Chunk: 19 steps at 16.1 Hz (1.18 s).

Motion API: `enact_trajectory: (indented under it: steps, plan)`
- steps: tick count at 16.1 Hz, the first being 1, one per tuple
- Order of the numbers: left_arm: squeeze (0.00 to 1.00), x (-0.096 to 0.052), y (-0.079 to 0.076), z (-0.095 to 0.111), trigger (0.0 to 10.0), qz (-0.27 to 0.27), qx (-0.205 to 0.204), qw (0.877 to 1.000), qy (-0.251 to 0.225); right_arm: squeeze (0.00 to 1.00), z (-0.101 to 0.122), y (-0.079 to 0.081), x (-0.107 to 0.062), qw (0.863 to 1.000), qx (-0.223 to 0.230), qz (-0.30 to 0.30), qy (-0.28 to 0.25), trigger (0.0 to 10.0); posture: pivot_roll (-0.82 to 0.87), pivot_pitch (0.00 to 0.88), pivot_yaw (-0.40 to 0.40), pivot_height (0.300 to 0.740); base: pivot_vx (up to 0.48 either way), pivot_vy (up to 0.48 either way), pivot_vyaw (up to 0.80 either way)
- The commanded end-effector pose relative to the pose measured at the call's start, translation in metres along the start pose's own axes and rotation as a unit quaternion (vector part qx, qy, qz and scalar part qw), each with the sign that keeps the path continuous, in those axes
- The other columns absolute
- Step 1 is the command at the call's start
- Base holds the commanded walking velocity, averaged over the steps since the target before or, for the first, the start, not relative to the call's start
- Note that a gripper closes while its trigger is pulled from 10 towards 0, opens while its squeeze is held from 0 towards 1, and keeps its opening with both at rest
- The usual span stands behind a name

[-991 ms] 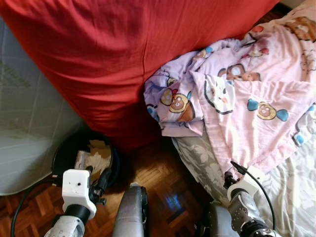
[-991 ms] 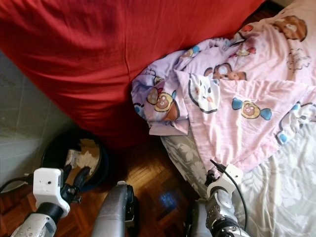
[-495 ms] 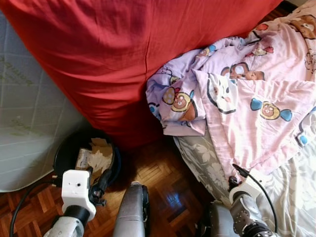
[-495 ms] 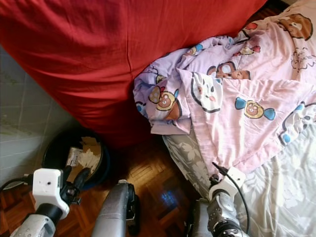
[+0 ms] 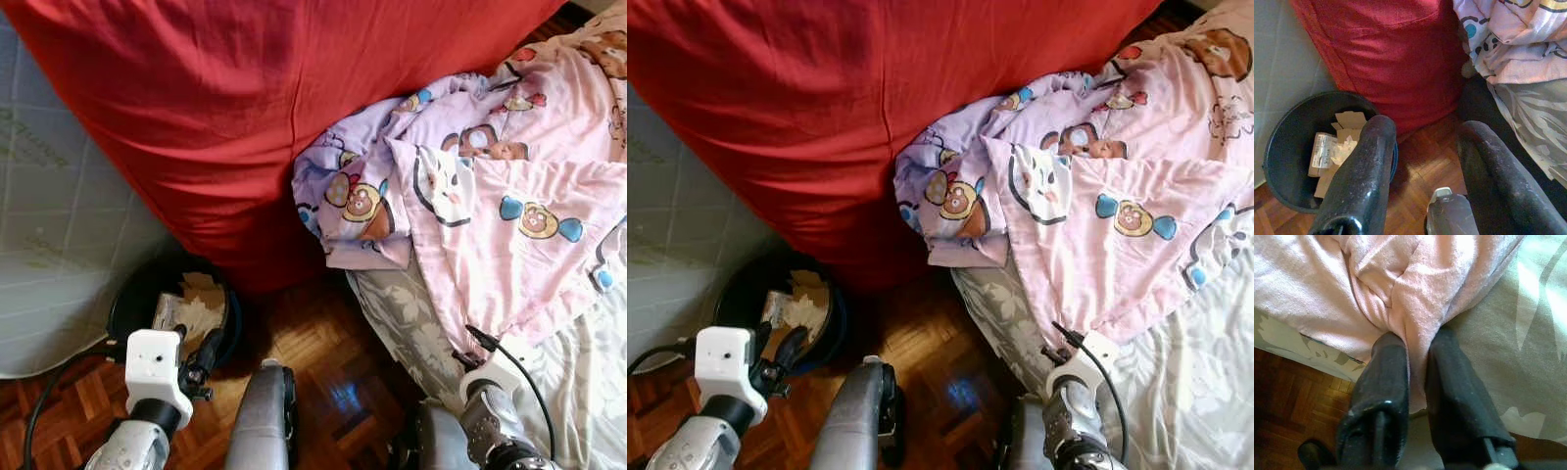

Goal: Clean up the room

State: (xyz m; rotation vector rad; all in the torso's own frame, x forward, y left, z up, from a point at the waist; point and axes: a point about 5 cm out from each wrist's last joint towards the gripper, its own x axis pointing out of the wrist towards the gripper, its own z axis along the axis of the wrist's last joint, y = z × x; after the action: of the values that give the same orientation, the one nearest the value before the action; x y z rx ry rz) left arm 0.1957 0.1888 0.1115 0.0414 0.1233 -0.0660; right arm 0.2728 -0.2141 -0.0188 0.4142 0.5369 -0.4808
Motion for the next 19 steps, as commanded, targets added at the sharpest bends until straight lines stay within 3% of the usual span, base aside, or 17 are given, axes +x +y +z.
enact_trajectory:
  steps: [1,4,10,11,12,13,14,19]
  plan:
    - [0.0,0.0,0.002,-0.012,10.0,0.008,-0.001,1.0,0.023,0.0,-0.014,-0.006,-0.003,1.0,-0.003,-0.013,0.028,0.0,0.24,0.301,0.068,0.646,0.0,0.0,0.0]
    - [0.0,0.011,-0.001,-0.018,10.0,0.008,-0.006,1.0,0.021,0.0,-0.012,-0.006,-0.002,1.0,-0.003,-0.012,0.026,0.0,0.21,0.253,0.051,0.646,0.0,0.0,0.0]
    - [0.0,0.052,-0.007,-0.032,10.0,0.002,-0.018,1.0,0.012,0.0,0.0,-0.011,-0.001,1.0,-0.013,0.001,-0.008,0.0,0.12,0.072,0.016,0.646,0.0,0.0,0.0]
    - [0.0,0.056,-0.009,-0.038,10.0,0.002,-0.019,1.0,0.015,0.0,0.0,-0.011,-0.001,0.999,-0.027,0.011,-0.018,0.0,0.1,0.036,0.013,0.646,0.0,0.0,0.0]
    - [0.0,0.06,-0.009,-0.046,10.0,0.007,-0.017,1.0,0.023,0.0,0.002,-0.008,-0.003,0.996,-0.078,0.037,-0.036,0.0,0.07,0.004,0.013,0.646,0.0,0.0,0.0]
    - [0.0,0.062,-0.008,-0.049,10.0,0.011,-0.017,1.0,0.024,0.0,0.003,-0.004,-0.004,0.989,-0.12,0.064,-0.057,10.0,0.06,0.0,0.012,0.646,0.0,0.0,0.0]
    - [0.0,0.064,-0.005,-0.053,10.0,0.019,-0.021,0.999,0.024,0.0,0.004,-0.004,-0.009,0.98,-0.151,0.091,-0.091,10.0,0.04,0.0,0.014,0.646,0.0,0.0,0.0]
    - [0.0,0.067,-0.003,-0.071,10.0,0.053,-0.042,0.997,0.036,0.0,0.007,-0.006,-0.014,0.972,-0.163,0.105,-0.135,10.0,0.01,0.0,-0.004,0.651,0.0,0.0,0.0]
